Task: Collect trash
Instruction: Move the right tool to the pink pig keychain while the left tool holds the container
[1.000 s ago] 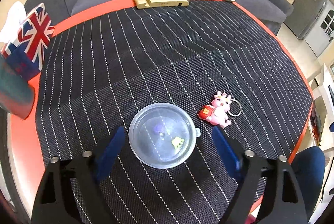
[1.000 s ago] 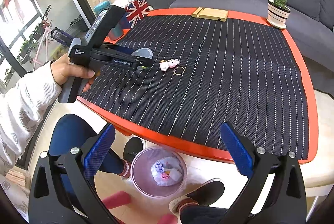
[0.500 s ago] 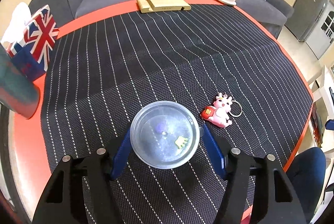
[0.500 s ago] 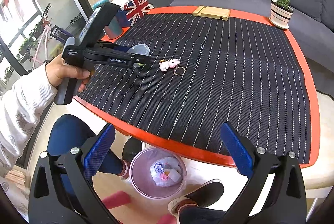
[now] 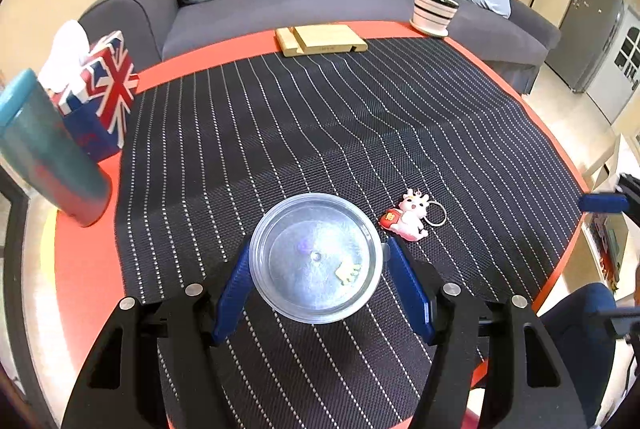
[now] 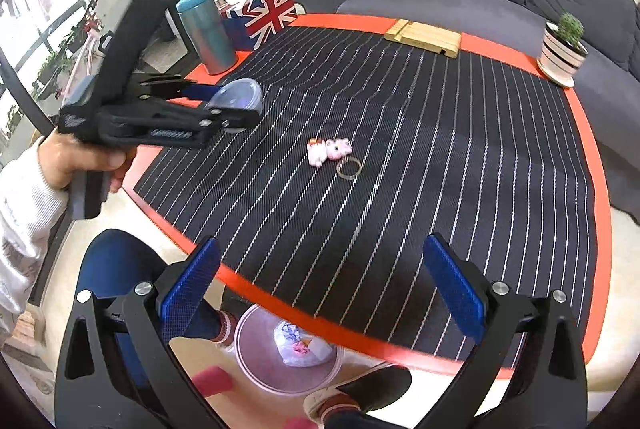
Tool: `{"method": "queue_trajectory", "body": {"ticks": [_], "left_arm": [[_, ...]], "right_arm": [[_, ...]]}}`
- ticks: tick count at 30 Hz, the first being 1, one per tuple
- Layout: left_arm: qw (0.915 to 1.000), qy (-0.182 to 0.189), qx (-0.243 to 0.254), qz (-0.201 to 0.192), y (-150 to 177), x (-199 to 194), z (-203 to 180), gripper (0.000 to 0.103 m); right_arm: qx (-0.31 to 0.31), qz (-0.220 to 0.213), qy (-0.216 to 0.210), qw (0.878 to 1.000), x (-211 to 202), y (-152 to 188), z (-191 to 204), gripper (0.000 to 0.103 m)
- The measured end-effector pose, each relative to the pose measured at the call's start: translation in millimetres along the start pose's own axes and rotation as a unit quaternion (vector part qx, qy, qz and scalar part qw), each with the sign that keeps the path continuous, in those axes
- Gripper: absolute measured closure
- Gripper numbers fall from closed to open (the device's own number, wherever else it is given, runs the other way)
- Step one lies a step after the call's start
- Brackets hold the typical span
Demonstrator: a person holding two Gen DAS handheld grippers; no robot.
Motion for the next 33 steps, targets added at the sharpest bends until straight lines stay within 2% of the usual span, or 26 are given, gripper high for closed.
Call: {"method": "queue_trajectory", "body": {"ticks": [13, 30, 31, 33], "left_arm": [[0.9998, 0.002, -0.006, -0.019, 7.7, -26.8, -0.7, 0.039], [0.9994, 0.003, -0.027, -0.022, 21.5, -35.6, 12.4, 0.039], [0.9994, 0.004, -0.028, -0.022, 22.6, -35.5, 13.1, 0.039], [0.9993, 0.005, -0.031, -0.021, 25.3, -34.7, 14.7, 0.039]], "right_arm": [[-0.041, 0.041, 0.006, 0.998, 47.1, -39.8, -2.2, 0.004], [-0.095, 0.119, 0.005, 0.988, 124.1, -65.5, 4.8, 0.004], [-0.096, 0.122, 0.005, 0.988, 127.2, -65.8, 4.9, 0.005], [-0.097, 0.129, 0.005, 0.987, 134.0, -65.1, 5.1, 0.016]]}}
Point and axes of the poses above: each gripper's, at about its wrist camera, not at the fingertips, and x roughly the way its jaws point, z to its left, y to its underside, the point moved 3 cm from there along x, roughly the way its jaws point, and after that the axes turned 5 degrees about -z, right-handed, at the moved point
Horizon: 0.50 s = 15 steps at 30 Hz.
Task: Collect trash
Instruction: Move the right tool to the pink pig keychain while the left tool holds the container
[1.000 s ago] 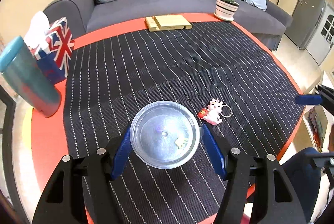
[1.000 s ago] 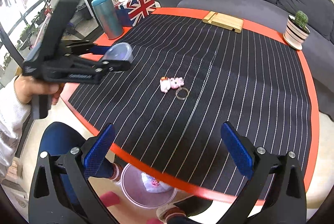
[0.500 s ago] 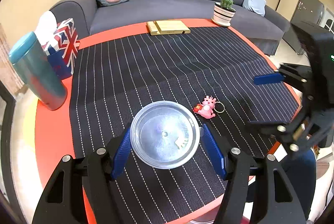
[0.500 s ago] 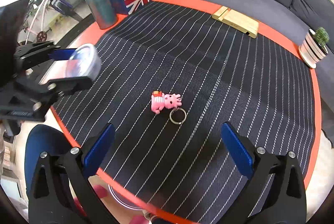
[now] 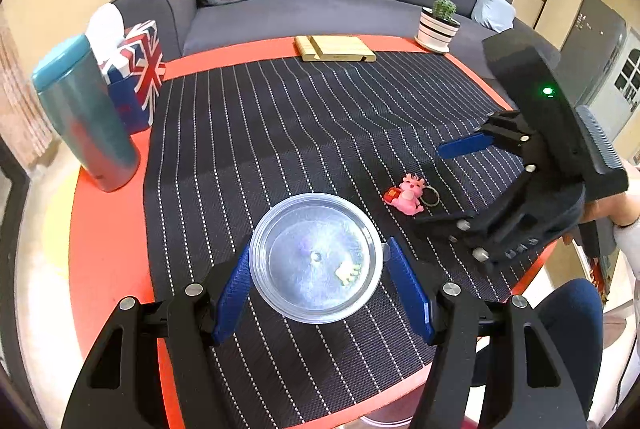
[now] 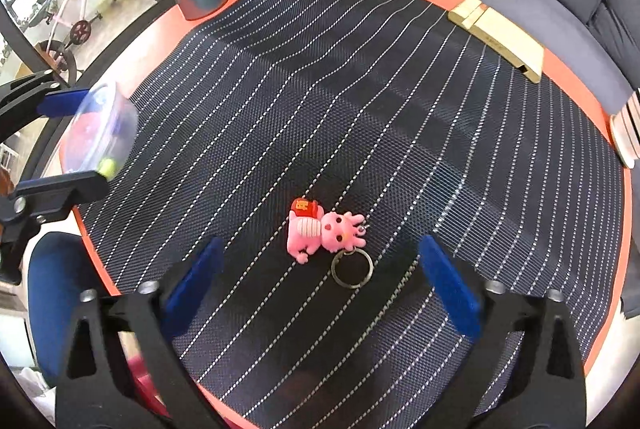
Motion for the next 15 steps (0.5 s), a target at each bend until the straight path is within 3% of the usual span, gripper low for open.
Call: {"method": "queue_trajectory", "body": {"ticks": [11, 15], "left_arm": [[1.0, 0.008, -0.003, 0.005, 9.1, 3.7, 0.7, 0.039], [1.0, 0.009, -0.001, 0.004, 9.6, 3.6, -1.2, 0.039]], "right_arm": [[-0.002, 0.011, 0.003, 1.0, 17.0, 2.9, -0.5, 0.06], [-0.001, 0.008, 0.002, 1.0, 15.5, 3.9, -0.6, 0.06]]}}
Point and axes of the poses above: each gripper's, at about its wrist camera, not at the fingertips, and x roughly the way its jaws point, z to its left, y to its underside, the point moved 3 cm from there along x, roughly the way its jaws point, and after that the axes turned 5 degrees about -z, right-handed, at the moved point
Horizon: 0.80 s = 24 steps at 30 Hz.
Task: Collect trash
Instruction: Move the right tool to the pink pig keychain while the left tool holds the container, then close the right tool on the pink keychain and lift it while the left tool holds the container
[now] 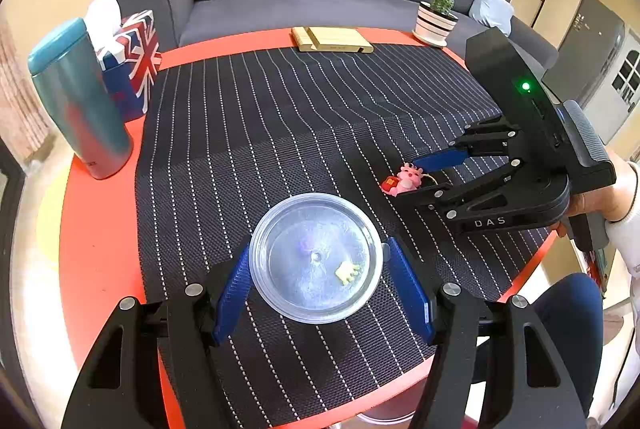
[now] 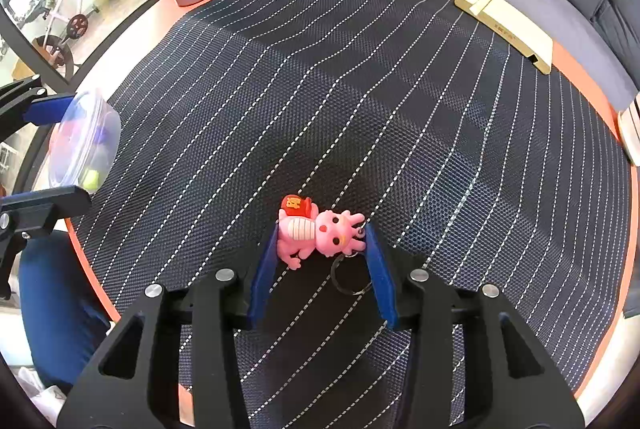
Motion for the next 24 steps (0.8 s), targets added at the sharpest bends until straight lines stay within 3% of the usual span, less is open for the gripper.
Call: {"method": "queue_trajectory", "body": {"ticks": [12, 24], "left_arm": [[0.9999, 0.004, 0.008, -0.006, -0.4, -5.2, -10.9, 0.039], [0.9993, 0.008, 0.026, -0.026, -2.0, -26.4, -29.8, 0.039]], "right_arm": [[0.018, -0.043, 0.003, 0.999, -36.6, 14.1, 5.0, 0.06], [0.03, -0.114, 0.002, 0.993, -104.1, 44.1, 19.9, 0.06]]}}
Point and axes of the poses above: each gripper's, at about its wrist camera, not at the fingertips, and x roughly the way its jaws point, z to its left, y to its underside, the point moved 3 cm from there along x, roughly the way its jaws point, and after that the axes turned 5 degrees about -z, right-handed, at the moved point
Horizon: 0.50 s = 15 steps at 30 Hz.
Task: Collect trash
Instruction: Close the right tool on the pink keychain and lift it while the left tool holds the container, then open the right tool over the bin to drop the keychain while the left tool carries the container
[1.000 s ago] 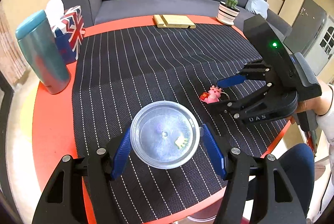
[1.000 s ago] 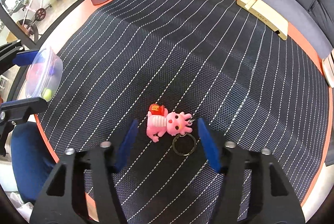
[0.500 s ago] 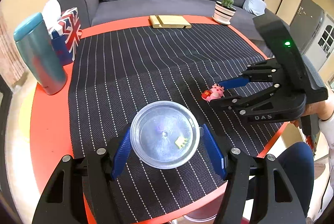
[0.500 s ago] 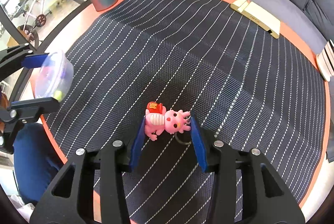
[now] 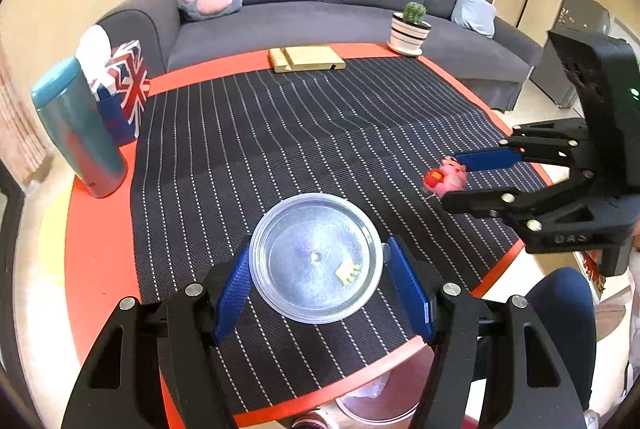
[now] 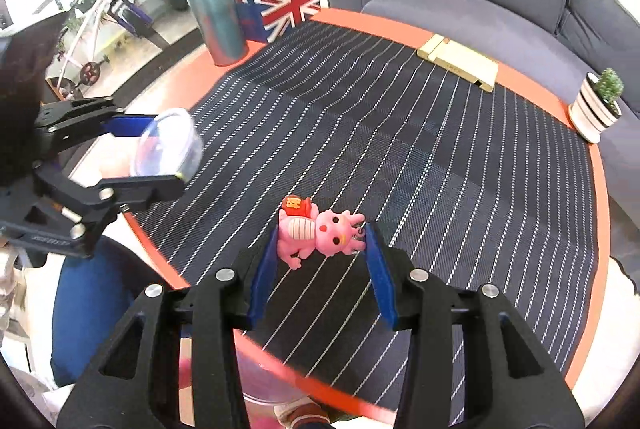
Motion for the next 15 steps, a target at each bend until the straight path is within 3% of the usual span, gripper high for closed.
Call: {"method": "queue_trajectory", "body": {"ticks": [15], "left_arm": [[0.9993, 0.009, 0.025, -0.026, 11.5, -32.5, -33.1, 0.039]], "right_arm": [[0.011, -0.066, -0.009, 0.998, -75.4, 46.1, 27.9, 0.06]]}}
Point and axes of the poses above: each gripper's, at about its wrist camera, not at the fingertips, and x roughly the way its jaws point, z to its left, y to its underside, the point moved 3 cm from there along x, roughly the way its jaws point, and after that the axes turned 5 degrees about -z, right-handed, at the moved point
